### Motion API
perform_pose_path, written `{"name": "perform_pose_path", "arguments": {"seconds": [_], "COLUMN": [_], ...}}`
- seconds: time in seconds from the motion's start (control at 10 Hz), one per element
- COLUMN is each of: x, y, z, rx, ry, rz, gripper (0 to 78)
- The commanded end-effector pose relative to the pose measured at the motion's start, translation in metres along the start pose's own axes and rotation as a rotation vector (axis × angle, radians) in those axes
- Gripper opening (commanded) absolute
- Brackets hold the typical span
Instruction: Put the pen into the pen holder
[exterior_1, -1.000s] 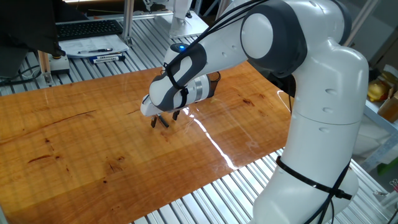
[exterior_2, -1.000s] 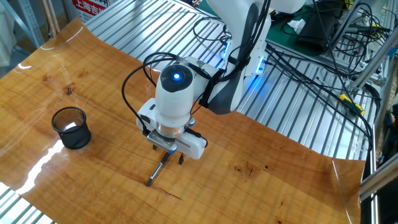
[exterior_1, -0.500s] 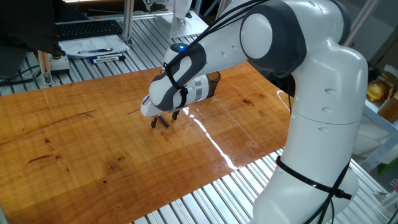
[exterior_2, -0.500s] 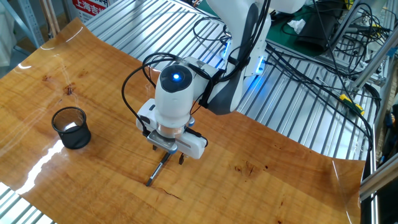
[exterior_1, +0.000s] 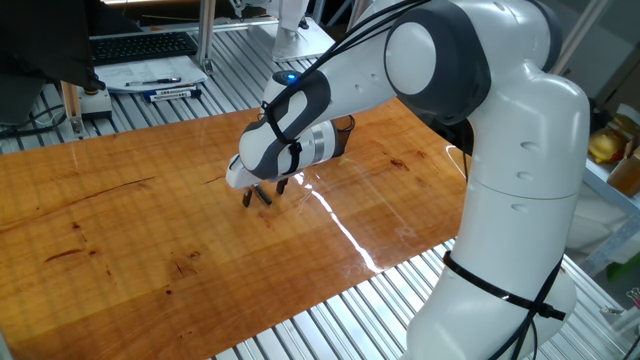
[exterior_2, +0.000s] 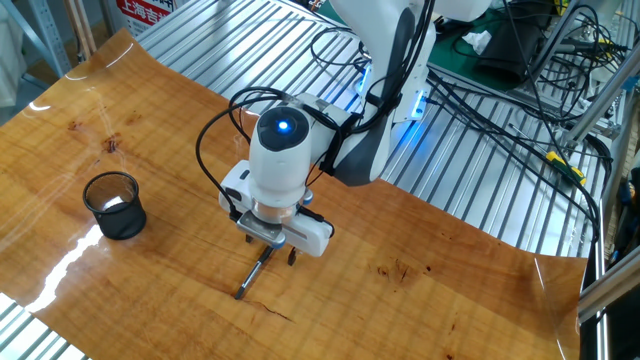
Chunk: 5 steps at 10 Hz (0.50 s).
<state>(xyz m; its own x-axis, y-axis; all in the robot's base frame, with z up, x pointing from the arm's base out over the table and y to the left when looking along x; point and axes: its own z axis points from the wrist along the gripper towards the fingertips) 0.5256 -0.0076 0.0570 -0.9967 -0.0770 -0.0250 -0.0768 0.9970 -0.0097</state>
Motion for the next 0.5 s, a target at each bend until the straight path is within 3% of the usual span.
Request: {"name": "perform_pose_path", "arguments": {"seconds": [0.1,0.3,0.4,0.5], "x": [-0.0014,-0.0014,-0.0014,-0.0014], "y": [-0.0003,-0.0003,-0.0003,-0.0003], "z": [-0.0012,-0.0012,-0.0012,-0.0012], "rx": [0.002,0.003,0.003,0.003], "ry": [-0.003,-0.003,-0.003,-0.003], "rz": [-0.002,-0.004,-0.008,-0.008], "gripper": [77.4,77.4,1.1,1.1]}}
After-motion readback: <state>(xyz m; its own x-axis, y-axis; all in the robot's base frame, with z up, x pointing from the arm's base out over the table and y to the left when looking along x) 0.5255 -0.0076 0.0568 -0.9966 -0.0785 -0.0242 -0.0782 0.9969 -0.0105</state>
